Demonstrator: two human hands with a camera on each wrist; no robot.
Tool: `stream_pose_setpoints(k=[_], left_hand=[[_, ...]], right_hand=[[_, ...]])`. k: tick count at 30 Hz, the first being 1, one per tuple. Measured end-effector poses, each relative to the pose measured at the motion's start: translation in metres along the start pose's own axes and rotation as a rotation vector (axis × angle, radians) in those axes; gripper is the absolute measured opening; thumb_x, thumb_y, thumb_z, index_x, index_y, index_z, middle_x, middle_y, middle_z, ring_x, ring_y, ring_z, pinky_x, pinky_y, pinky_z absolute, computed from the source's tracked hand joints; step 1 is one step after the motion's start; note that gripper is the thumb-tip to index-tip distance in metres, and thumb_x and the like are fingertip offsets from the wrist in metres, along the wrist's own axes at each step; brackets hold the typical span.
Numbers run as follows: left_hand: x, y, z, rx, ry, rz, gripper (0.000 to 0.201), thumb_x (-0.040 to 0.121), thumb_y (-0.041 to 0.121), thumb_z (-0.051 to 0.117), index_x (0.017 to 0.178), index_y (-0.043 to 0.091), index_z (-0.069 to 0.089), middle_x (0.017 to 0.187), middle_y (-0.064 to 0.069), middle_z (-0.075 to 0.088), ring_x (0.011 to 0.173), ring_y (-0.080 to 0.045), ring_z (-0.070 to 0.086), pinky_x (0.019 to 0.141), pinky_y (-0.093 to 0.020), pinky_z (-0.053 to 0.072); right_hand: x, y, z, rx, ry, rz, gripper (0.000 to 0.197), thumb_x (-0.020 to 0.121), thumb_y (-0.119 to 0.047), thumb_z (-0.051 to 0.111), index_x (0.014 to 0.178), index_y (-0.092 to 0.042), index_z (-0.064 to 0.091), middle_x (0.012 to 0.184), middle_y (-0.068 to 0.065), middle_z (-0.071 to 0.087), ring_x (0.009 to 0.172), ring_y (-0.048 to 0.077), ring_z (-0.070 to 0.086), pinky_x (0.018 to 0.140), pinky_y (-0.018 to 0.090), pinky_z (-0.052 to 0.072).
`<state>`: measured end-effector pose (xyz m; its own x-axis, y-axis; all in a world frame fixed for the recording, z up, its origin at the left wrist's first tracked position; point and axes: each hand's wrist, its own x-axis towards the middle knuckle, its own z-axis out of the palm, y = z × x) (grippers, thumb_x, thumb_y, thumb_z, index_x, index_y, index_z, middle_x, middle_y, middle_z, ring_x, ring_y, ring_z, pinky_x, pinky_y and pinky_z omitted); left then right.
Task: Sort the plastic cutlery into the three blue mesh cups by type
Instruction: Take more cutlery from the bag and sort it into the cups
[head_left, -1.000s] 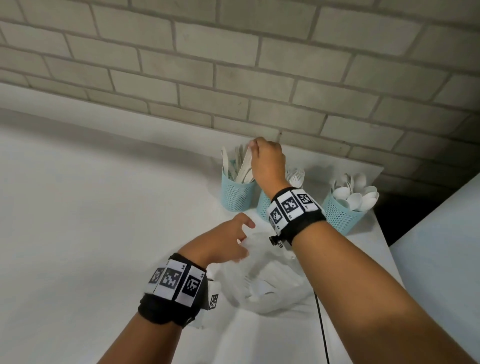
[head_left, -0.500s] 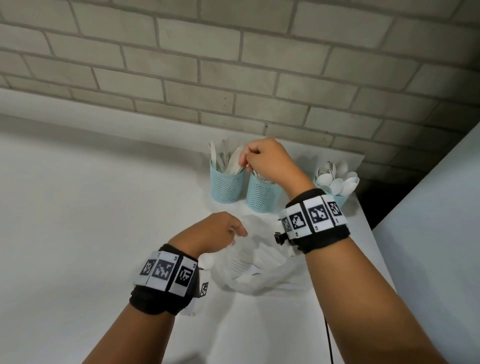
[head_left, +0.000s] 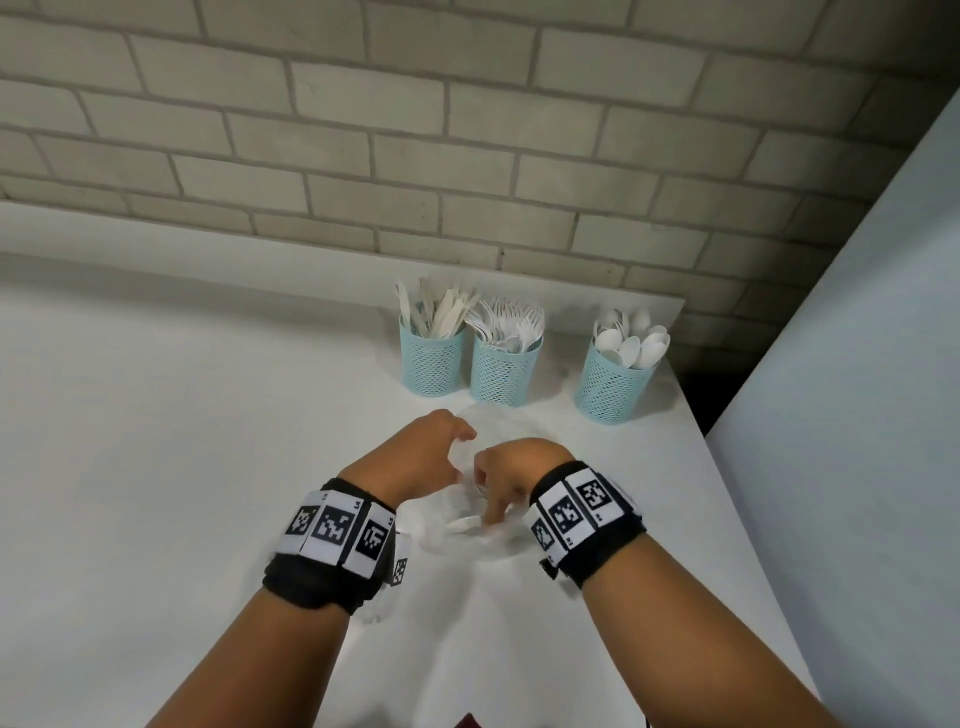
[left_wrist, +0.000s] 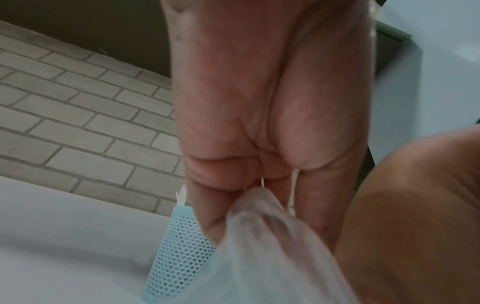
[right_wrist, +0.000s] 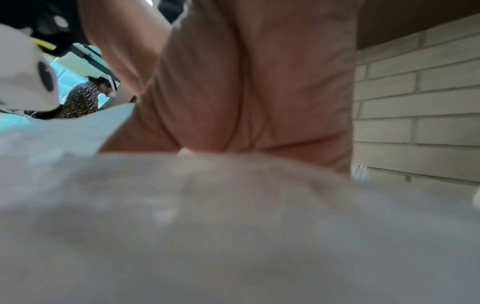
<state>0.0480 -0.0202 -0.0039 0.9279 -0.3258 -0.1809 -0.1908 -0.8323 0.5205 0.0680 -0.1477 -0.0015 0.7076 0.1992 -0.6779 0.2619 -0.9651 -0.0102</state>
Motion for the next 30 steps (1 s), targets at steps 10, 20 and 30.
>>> stream_pose_setpoints(k=[10,20,30], left_hand=[[-0.009,0.005,0.003,0.019,-0.024,-0.002,0.064,0.084,0.004,0.062,0.141,0.019,0.038,0.143,-0.001,0.038,0.132,-0.015,0.038,0.101,-0.019,0.029],[-0.014,-0.004,0.004,0.081,-0.054,-0.069,0.054,0.087,-0.006,0.044,0.134,0.019,0.047,0.142,-0.001,0.042,0.126,-0.017,0.044,0.093,-0.018,0.034],[-0.014,-0.012,0.0,0.049,-0.053,-0.093,0.067,0.084,-0.01,0.042,0.144,0.018,0.03,0.143,0.0,0.04,0.127,-0.018,0.043,0.097,-0.022,0.037]], right_hand=[[0.0,-0.005,0.02,0.006,0.087,0.026,0.072,0.08,-0.028,0.069,0.136,-0.008,0.029,0.127,0.011,0.053,0.113,0.03,0.055,0.092,0.042,0.048],[0.013,0.004,0.026,0.1,0.173,-0.011,0.033,0.08,-0.025,0.064,0.109,-0.009,0.058,0.106,0.008,0.062,0.09,0.024,0.057,0.085,0.036,0.05],[0.022,0.038,0.021,0.242,0.145,-0.145,0.022,0.087,-0.033,0.059,0.102,-0.017,0.06,0.098,-0.003,0.052,0.092,0.017,0.047,0.077,0.027,0.037]])
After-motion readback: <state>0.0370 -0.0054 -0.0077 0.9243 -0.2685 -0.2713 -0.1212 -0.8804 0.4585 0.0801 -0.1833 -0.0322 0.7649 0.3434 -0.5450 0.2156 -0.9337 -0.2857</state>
